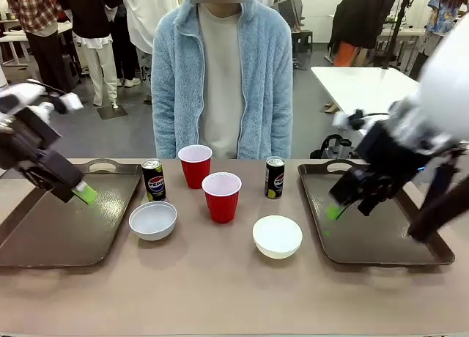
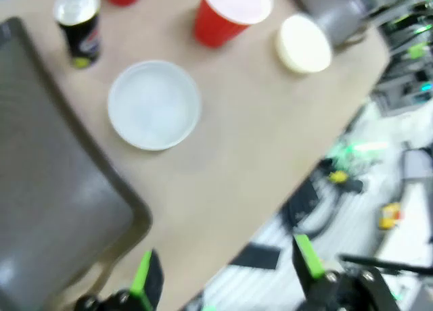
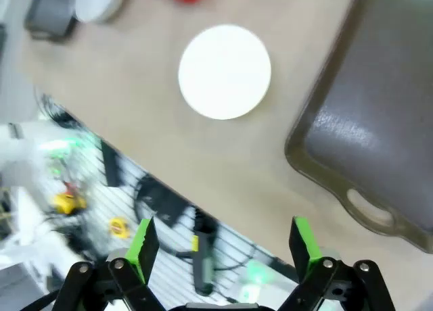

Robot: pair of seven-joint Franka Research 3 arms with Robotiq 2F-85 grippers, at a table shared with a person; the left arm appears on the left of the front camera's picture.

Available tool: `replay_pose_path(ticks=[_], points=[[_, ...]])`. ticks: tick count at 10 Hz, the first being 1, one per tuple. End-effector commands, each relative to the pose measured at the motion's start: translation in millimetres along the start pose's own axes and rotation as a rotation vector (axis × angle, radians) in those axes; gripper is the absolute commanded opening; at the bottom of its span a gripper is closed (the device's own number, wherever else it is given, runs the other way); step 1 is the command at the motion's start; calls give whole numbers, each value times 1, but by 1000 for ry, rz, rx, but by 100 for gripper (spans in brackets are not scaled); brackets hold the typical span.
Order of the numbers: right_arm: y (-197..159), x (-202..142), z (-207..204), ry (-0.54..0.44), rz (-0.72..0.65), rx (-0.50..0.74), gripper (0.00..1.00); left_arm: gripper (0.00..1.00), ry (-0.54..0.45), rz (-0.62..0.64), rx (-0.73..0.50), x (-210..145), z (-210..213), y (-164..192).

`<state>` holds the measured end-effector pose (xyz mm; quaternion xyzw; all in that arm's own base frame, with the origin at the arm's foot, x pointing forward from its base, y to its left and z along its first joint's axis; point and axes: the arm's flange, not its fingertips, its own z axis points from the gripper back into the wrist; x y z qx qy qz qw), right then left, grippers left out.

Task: Prepare tableware on both trays.
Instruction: Pick up a Picnic Bowl from the table and place it on a Handle tray.

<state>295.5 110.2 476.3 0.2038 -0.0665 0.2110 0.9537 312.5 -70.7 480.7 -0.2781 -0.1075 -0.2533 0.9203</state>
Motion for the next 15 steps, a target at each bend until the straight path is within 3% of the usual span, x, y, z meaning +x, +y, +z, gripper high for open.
replay_pose_path(ticks=[1, 3, 5, 8, 11, 15], points=[[-64, -51, 1, -34, -218, 347, 100, 100, -77, 131, -305, -28, 5, 41], [-108, -94, 4, -61, -355, 452, 100, 100, -86, 249, -353, -44, 13, 71], [-145, -137, 10, -110, -468, 548, 100, 100, -176, 396, -408, -82, 27, 111], [-173, -191, 31, -180, -529, 566, 100, 100, -274, 455, -411, -140, 61, 133], [-177, -215, 45, -298, -493, 671, 100, 100, -328, 434, -401, -157, 83, 128], [-180, -225, 44, -309, -378, 744, 100, 100, -247, 405, -417, -156, 74, 127]])
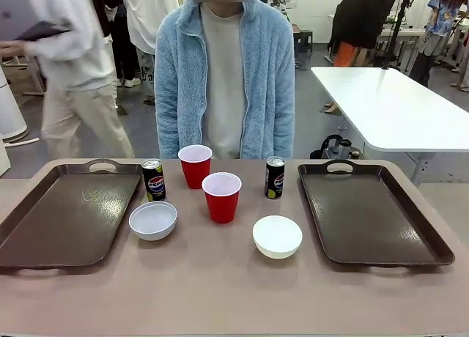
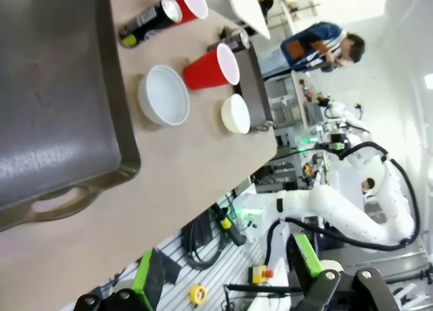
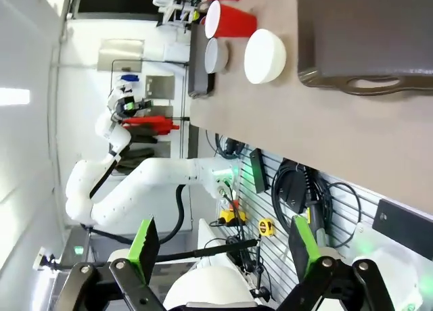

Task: Prepare tableware on both trays.
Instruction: Pick up a Picnic Bowl from the table and place it on a Handle tray.

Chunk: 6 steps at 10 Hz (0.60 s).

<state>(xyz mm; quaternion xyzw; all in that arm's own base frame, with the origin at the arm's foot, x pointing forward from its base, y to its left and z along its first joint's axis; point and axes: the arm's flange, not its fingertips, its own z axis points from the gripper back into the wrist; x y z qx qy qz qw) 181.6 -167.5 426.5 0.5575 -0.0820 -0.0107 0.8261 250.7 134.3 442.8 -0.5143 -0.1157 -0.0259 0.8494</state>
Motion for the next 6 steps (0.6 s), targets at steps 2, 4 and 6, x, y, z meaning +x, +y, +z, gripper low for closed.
replay_pose_path(ticks=[2, 4, 6], points=[[0, 0, 0, 0, 0, 0, 100, 100, 0, 0, 0, 0, 0, 0], [0, 0, 0, 0, 0, 0, 100, 100, 0, 0, 0, 0, 0, 0], [0, 0, 0, 0, 0, 0, 100, 100, 0, 0, 0, 0, 0, 0]])
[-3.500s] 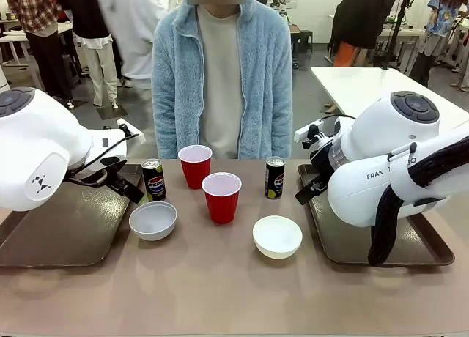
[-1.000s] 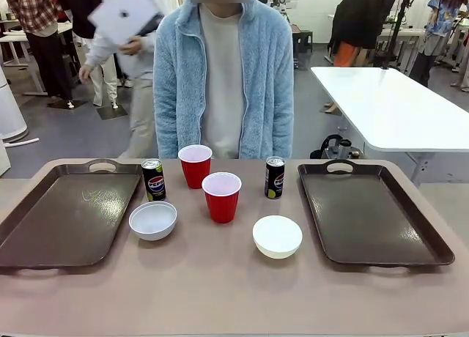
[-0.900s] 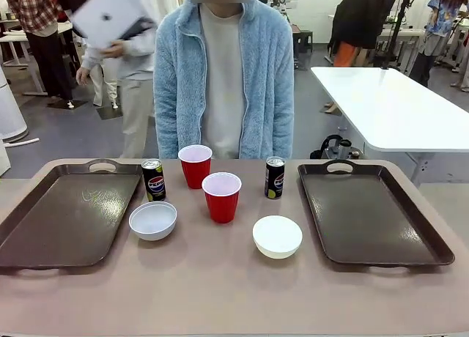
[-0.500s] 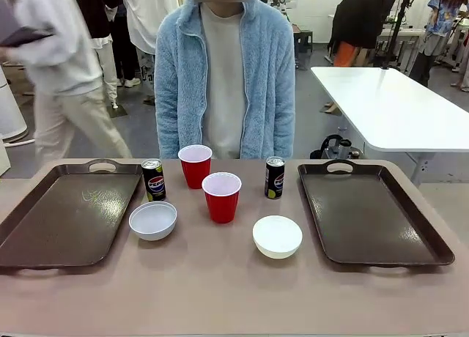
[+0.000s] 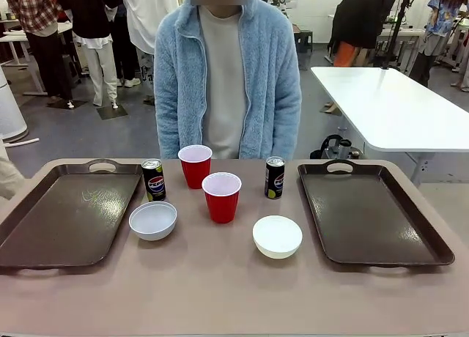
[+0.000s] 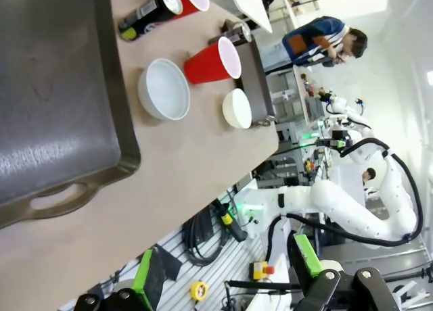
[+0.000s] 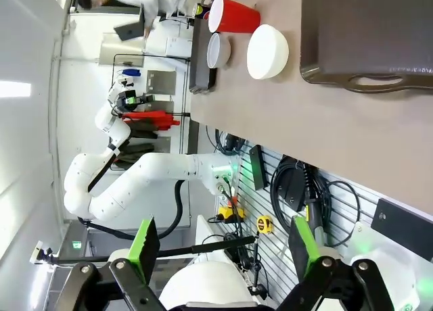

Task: Prepare tableware on both trays.
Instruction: Pick up a Picnic Bowl from the table and place it on a Handle tray.

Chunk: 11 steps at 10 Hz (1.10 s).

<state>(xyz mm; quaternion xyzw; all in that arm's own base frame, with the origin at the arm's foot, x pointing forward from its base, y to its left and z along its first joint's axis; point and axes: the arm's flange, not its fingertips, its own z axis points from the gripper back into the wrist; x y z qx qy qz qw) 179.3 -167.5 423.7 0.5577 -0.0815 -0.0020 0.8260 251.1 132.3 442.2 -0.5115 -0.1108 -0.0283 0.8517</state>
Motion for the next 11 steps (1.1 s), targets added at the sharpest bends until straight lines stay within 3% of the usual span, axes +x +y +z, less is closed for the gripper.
replay_pose_path(ticks=[1, 10, 11], points=[[2, 3, 1, -10, -14, -2, 100, 100, -12, 0, -6, 0, 2, 0], [2, 3, 1, -10, -14, -2, 100, 100, -2, 1, 0, 0, 0, 0], [2, 3, 1, -10, -14, -2, 100, 100, 73, -23, 210, 15, -9, -31]])
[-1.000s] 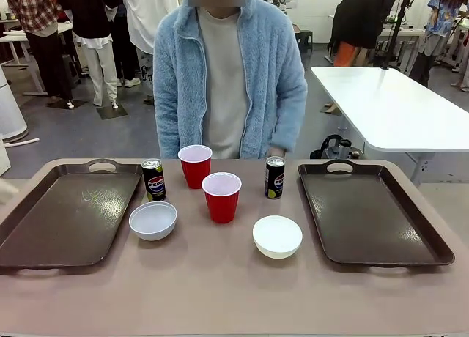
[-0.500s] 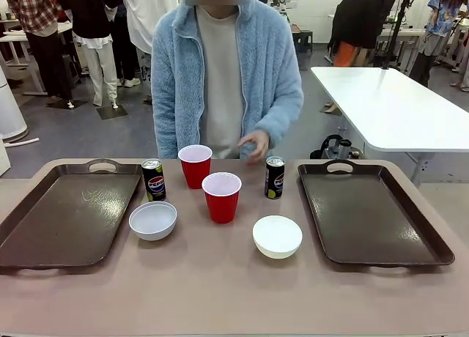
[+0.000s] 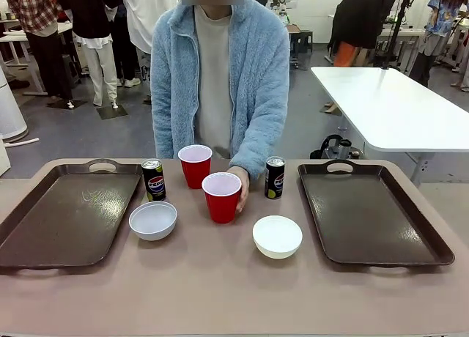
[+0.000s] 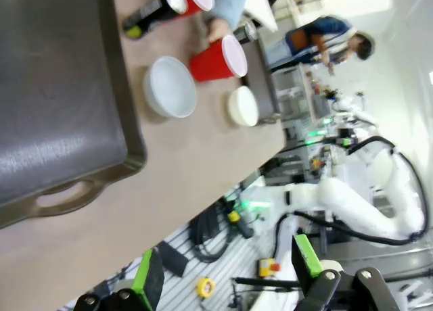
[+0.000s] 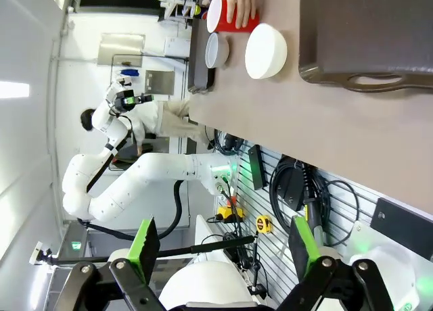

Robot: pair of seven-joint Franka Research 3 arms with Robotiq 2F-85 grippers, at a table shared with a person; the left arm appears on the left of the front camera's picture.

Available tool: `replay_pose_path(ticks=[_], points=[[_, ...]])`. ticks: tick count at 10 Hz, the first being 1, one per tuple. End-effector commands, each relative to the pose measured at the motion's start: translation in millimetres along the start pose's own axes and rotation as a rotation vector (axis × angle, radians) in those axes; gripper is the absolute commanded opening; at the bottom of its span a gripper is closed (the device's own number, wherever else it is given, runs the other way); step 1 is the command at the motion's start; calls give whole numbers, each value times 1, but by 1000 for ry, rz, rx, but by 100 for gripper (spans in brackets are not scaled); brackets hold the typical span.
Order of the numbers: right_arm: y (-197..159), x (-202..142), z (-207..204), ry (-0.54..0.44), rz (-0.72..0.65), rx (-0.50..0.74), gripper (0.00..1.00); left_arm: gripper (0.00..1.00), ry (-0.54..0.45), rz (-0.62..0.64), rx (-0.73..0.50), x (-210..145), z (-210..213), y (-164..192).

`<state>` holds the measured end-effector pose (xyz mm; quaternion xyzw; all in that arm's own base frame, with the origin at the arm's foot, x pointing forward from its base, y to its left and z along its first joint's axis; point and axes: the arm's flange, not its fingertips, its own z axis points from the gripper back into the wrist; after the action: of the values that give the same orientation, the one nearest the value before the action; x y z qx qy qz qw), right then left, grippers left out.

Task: Prepare tableware on both trays.
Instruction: Pick up a Picnic Bowl from the table and place it on a Handle tray.

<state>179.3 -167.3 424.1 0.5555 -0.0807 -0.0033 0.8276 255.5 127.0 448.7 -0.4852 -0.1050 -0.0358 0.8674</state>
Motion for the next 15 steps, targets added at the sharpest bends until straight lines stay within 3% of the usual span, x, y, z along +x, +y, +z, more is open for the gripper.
replay_pose_path(ticks=[1, 4, 7, 9, 11, 13, 15], points=[[2, 3, 1, -11, -11, 4, 100, 100, 76, -29, 281, 30, -17, -54], [2, 3, 1, -11, -11, 4, 100, 100, 173, -91, 662, 84, -97, -125], [2, 3, 1, -11, -11, 4, 100, 100, 168, -130, 945, 133, -188, -137], [2, 3, 1, -11, -11, 4, 100, 100, 89, -127, 985, 158, -252, -109], [2, 3, 1, -11, -11, 4, 100, 100, 79, -123, 972, 161, -293, -74], [2, 3, 1, -11, -11, 4, 100, 100, 87, -109, 918, 151, -313, -48], [2, 3, 1, -11, -11, 4, 100, 100, 103, -139, 951, 155, -296, -62]])
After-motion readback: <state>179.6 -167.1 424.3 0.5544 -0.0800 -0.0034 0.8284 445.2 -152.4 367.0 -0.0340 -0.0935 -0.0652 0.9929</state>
